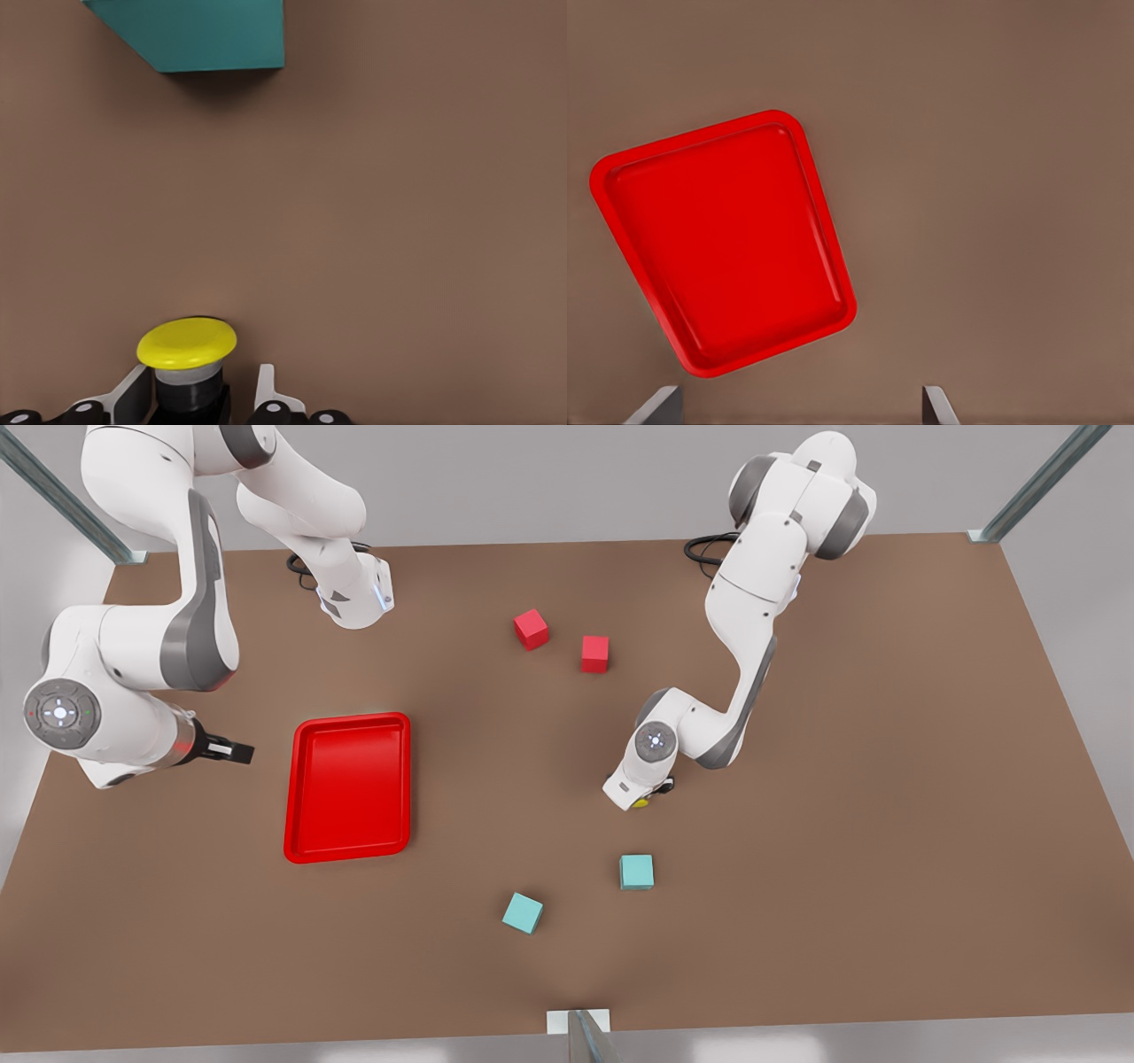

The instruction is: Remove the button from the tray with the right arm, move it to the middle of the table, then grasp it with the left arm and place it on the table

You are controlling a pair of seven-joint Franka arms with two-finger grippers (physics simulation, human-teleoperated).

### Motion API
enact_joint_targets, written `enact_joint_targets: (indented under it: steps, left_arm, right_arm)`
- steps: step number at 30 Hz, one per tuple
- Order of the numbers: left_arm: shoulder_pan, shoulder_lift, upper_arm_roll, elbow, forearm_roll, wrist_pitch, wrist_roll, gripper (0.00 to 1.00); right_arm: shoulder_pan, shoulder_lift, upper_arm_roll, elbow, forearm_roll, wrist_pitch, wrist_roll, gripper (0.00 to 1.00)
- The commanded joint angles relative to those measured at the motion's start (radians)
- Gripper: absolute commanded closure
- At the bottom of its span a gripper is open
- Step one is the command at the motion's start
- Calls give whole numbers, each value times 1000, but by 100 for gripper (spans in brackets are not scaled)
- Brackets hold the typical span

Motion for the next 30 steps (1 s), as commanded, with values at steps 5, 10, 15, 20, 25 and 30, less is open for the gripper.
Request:
enact_joint_targets:
  steps: [5,10,15,20,25,30]
  left_arm:
    - [0,1,0,1,1,-9,-69,46]
    - [0,1,0,1,1,-15,-67,54]
    - [2,-2,2,2,1,-22,-67,63]
    - [2,-2,2,7,1,-22,-67,65]
    - [2,-11,5,50,-1,-86,-69,65]
    - [-3,-68,31,82,64,-109,-644,65]
  right_arm:
    - [3,2,0,0,-4,-11,-68,0]
    - [18,4,7,-4,2,-31,-63,0]
    - [17,9,7,4,-20,-39,-69,0]
    - [17,9,7,4,-24,-36,-71,0]
    - [12,9,7,4,-23,-37,-71,0]
    - [15,9,7,4,-24,-39,-71,0]
